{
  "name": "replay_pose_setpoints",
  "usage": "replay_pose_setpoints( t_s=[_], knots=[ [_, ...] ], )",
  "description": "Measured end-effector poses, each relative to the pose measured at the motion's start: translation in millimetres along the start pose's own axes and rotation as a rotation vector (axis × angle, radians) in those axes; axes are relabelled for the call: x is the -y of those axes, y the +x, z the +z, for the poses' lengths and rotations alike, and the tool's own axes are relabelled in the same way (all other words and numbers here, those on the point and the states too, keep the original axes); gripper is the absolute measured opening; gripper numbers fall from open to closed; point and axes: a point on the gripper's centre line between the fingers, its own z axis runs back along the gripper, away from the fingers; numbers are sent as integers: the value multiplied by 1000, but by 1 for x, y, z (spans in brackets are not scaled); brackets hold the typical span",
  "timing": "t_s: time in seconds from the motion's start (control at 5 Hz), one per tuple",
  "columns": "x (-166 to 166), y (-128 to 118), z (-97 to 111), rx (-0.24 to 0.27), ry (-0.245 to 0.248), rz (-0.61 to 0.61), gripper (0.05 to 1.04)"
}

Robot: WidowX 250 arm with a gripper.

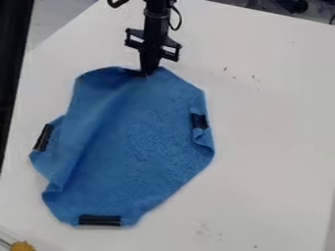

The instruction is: Unfold the cloth from bottom right to top left

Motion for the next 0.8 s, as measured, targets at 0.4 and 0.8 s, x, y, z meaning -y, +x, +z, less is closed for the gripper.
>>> replay_pose_setpoints(
  t_s=[0.4,0.8],
  knots=[
    [-10,1,-4,11,-10,8,220],
    [-35,-11,1,21,49,37,751]
  ],
)
